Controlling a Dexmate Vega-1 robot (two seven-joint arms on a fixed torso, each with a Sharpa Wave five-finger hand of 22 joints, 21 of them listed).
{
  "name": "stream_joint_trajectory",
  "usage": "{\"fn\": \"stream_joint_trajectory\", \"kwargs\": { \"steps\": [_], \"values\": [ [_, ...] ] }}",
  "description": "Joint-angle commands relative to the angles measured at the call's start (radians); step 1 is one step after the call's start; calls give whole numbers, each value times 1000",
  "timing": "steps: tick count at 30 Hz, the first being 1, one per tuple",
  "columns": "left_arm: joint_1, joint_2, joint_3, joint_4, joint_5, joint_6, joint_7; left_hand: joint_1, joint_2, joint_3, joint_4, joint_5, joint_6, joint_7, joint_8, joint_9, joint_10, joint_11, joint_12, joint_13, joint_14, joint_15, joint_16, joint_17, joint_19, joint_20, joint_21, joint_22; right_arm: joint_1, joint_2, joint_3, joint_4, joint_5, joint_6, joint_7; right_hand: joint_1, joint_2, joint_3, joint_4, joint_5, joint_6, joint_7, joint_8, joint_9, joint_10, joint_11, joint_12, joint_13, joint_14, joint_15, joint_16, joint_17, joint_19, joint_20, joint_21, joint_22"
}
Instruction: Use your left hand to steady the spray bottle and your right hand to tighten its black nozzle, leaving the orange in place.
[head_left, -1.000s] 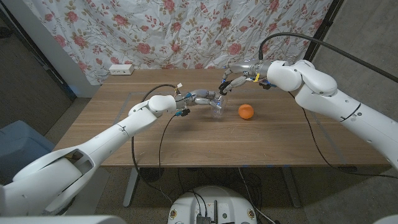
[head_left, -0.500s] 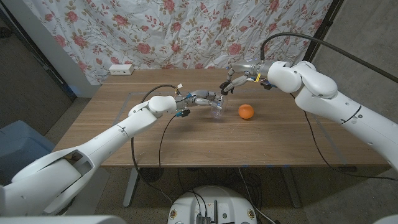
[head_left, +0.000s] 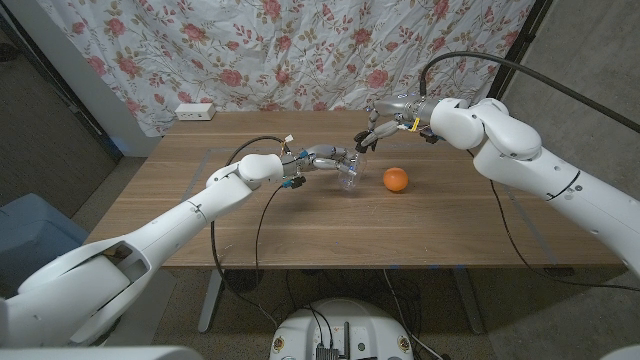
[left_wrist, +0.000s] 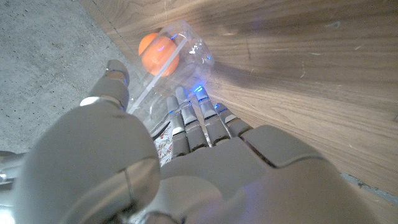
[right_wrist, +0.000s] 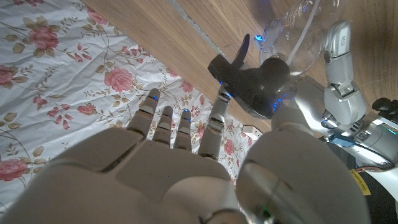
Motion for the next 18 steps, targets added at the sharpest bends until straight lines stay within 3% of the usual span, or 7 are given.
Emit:
{"fn": "stream_joint_trajectory", "kwargs": {
  "steps": [1,18],
  "values": [
    [-5,-3,3,8,6,-2,-2,76,80,5,2,5,59,-50,88,2,57,-51,-2,4,6,-130,-4,1,10,-51,-3,2,-13,4,3,-9,-13,-15,-18,5,9,-3,1,-5,33,-2,15,1,30,-5,6,1,24,-8,11,3,17,-5,10,2],
    [-9,-9,4,20,8,-7,0,75,82,5,3,5,59,-51,89,0,59,-48,-4,7,7,-131,-6,1,10,-51,-3,2,-28,21,-6,-30,-66,-43,-42,5,12,-7,0,-11,132,-10,57,-9,106,-21,15,0,71,-39,32,7,45,-5,11,3]
  ]
}}
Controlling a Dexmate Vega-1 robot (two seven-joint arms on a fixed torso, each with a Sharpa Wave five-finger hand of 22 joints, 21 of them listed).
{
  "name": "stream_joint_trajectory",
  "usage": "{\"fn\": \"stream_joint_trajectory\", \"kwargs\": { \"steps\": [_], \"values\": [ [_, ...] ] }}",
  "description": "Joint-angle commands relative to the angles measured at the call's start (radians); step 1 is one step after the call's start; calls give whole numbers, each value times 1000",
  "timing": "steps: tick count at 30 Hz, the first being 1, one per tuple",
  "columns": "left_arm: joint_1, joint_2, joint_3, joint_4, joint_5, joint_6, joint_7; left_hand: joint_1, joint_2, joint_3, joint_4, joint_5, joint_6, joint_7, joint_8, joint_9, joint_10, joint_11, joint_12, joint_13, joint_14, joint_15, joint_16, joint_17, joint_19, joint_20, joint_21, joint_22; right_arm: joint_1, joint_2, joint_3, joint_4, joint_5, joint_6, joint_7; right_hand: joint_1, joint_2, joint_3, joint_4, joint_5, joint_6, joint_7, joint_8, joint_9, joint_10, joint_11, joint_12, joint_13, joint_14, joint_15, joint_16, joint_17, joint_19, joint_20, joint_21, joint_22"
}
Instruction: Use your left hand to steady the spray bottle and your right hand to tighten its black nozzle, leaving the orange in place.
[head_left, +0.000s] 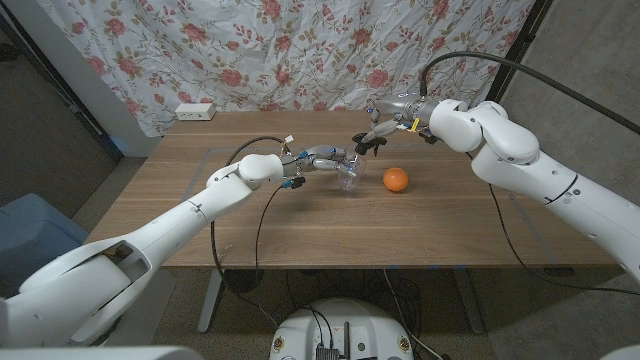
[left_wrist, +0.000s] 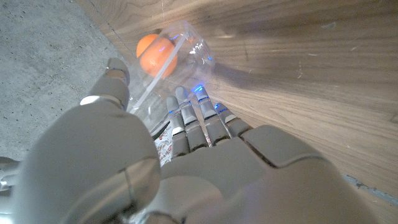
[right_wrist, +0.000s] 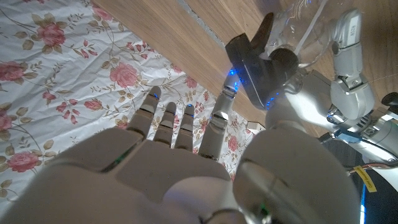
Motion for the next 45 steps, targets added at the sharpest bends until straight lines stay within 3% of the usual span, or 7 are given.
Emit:
{"fn": "stream_joint_trajectory", "kwargs": {
  "steps": [1,19,30,45],
  "values": [
    [-4,-4,2,9,1,-5,2,73,83,7,5,6,58,-51,88,3,59,-49,0,3,7,-131,-1,0,10,-52,-3,2,-7,13,-7,-11,-33,-15,-12,-6,2,-7,0,-4,25,-1,15,-2,22,-3,8,0,14,-2,13,3,14,-1,4,3],
    [-10,-9,3,22,2,-15,-1,74,87,9,4,6,60,-51,90,0,65,-48,-1,6,9,-130,-3,0,12,-51,-2,2,-25,47,-19,1,-74,-41,-52,3,3,-8,-4,-6,114,-3,53,-17,84,-20,12,-1,62,-30,34,8,44,-9,7,3],
    [-9,-9,4,19,2,-14,-2,75,90,9,4,6,59,-51,91,-2,64,-48,-4,8,9,-130,-4,1,13,-50,-2,2,-47,65,-17,-3,-95,-70,-94,25,8,-3,-9,-5,221,-12,97,-36,155,-36,20,-1,107,-58,55,12,74,-23,8,4],
    [0,-3,2,5,0,-9,-1,77,92,10,3,6,60,-51,92,-4,64,-47,-6,10,9,-130,-5,2,13,-50,-2,2,-50,85,-33,-5,-128,-111,-94,43,14,0,-7,-7,309,-14,136,-52,212,-43,23,-2,150,-81,74,13,91,-31,6,4]
  ]
}}
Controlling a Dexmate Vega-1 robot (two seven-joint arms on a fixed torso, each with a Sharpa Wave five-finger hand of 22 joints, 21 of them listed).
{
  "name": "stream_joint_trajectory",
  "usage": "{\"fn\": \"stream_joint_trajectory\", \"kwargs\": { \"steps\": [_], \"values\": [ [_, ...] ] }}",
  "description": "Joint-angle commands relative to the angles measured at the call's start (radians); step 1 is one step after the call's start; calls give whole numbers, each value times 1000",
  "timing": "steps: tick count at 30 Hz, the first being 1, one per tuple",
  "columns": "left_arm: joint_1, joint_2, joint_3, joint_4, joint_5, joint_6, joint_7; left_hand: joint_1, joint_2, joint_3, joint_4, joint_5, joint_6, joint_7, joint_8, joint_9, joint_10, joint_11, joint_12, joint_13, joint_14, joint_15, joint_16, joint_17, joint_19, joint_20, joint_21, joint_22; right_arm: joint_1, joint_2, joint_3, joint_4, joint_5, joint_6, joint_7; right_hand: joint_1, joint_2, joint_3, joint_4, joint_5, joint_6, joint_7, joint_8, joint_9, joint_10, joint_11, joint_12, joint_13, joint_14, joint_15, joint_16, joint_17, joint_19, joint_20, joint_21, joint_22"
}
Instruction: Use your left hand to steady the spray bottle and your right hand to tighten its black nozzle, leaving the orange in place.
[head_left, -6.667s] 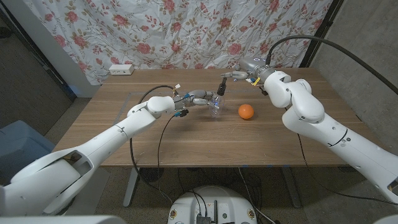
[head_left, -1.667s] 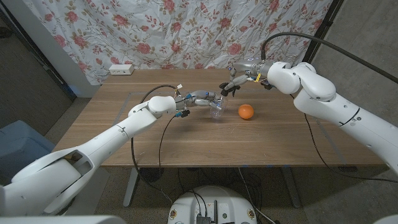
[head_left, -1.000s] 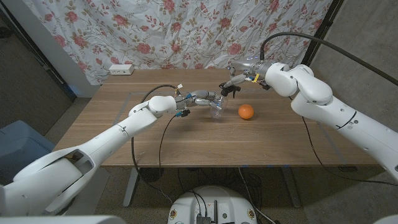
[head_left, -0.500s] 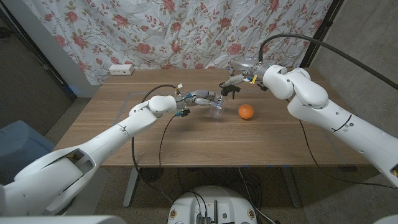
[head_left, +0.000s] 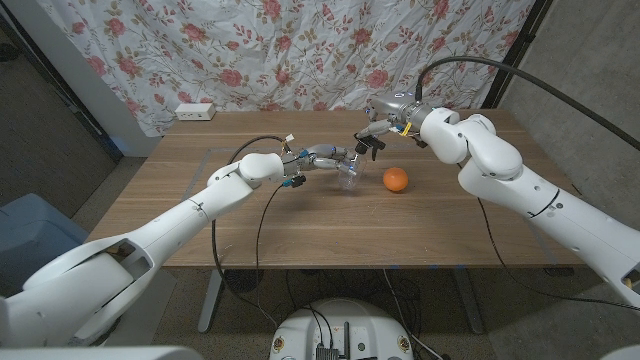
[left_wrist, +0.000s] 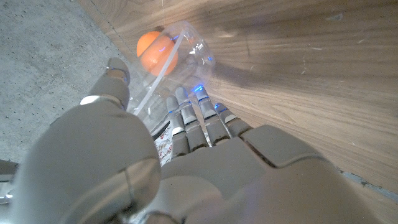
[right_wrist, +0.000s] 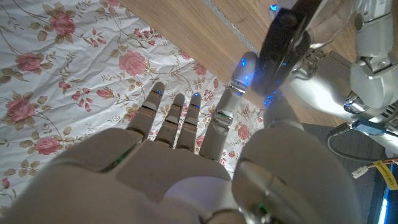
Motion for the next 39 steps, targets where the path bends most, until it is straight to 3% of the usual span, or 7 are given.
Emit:
{"fn": "stream_joint_trajectory", "kwargs": {
  "steps": [1,12,30,34,39],
  "values": [
    [7,5,-1,-10,-1,4,1,78,91,9,2,6,60,-50,92,3,59,-51,5,5,9,-130,-5,1,7,-44,-3,2,-5,21,-14,-3,-28,-36,-4,16,0,4,-3,0,26,-2,20,6,17,0,4,2,15,-4,8,4,9,-1,7,2],
    [15,11,-4,-22,-4,7,2,79,92,10,2,6,59,-50,93,1,60,-51,3,6,10,-130,-8,0,8,-44,-3,2,-8,38,-21,-5,-35,-67,-1,26,7,7,-3,1,89,5,72,30,56,-1,1,-2,46,-13,21,5,19,-3,5,2],
    [13,8,-4,-11,-5,-3,0,77,91,11,2,6,61,-51,95,-1,59,-52,0,9,10,-129,-13,-2,9,-43,-2,2,-1,52,-36,2,-37,-103,5,95,13,33,-22,32,92,28,123,79,89,-2,-8,-7,69,-29,32,5,31,-15,4,2],
    [13,4,-5,-4,-6,-13,2,77,91,12,2,6,60,-51,95,-1,60,-54,-1,9,11,-129,-13,-2,9,-43,-3,2,-2,44,-30,0,-35,-98,-9,95,11,32,-16,36,74,23,127,90,89,-1,-13,-7,69,-31,33,7,31,-15,3,2],
    [13,3,-6,0,-6,-17,4,76,92,11,3,6,61,-51,95,-1,62,-55,-1,10,11,-129,-14,-2,9,-43,-3,2,-5,29,-17,-10,-31,-91,-21,47,-1,11,11,29,57,20,144,114,90,2,-21,-5,72,-21,35,11,35,-8,4,3]
  ]
}}
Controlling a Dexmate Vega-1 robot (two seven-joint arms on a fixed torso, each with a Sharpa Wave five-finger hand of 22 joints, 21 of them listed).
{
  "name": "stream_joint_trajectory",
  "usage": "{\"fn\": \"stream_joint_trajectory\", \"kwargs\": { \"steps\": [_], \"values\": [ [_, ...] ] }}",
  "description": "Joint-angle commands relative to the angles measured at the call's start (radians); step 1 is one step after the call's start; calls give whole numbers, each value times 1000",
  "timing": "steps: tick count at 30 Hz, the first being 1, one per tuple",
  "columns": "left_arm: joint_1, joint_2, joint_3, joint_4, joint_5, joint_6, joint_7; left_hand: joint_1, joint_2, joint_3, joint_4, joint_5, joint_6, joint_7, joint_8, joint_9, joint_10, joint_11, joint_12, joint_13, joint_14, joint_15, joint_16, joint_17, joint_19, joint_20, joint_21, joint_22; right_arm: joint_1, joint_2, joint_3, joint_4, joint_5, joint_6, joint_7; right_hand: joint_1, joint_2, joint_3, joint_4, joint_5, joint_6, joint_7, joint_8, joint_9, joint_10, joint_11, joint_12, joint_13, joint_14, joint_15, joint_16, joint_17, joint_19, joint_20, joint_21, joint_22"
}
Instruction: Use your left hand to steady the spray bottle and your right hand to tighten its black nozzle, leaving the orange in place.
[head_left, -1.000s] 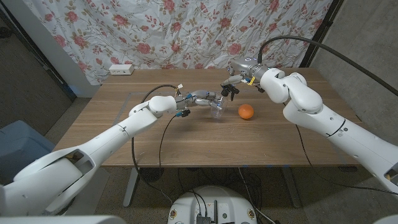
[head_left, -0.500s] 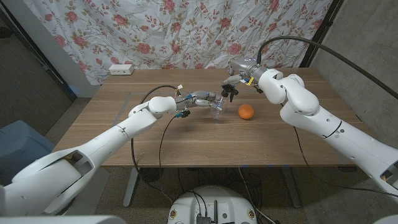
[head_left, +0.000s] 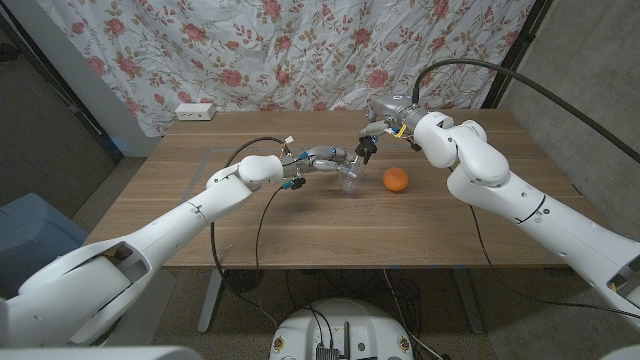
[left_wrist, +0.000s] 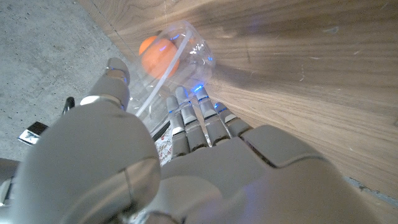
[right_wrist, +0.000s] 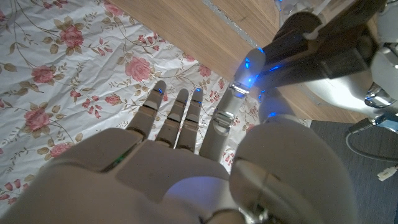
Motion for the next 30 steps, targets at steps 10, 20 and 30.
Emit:
{"fn": "stream_joint_trajectory", "kwargs": {
  "steps": [10,20,30],
  "values": [
    [-8,-11,0,23,1,-22,-1,78,90,9,5,8,61,-51,96,2,61,-48,-1,7,7,-134,-5,4,5,-47,-3,2,-13,-37,49,-30,19,1,-48,-132,-20,-46,53,-26,-37,12,-16,-32,7,5,-19,7,7,20,3,13,14,17,3,4],
    [-6,-11,-3,26,0,-28,2,77,90,8,4,8,60,-51,97,1,62,-50,-2,8,7,-132,-6,4,6,-48,-3,2,-32,-70,88,-40,54,33,-89,-187,-11,-61,61,-39,-137,10,-75,-82,-17,6,-40,9,-19,23,-8,21,2,26,-2,5],
    [-3,-8,-7,30,-7,-36,-1,77,90,8,4,8,62,-53,98,0,63,-49,-4,9,9,-133,-6,4,6,-47,-3,2,-41,-120,145,-55,161,76,-68,-173,-12,-57,16,-36,-325,-1,-164,-119,-119,32,-75,11,-104,65,-55,16,-52,65,-11,3]
  ]
}}
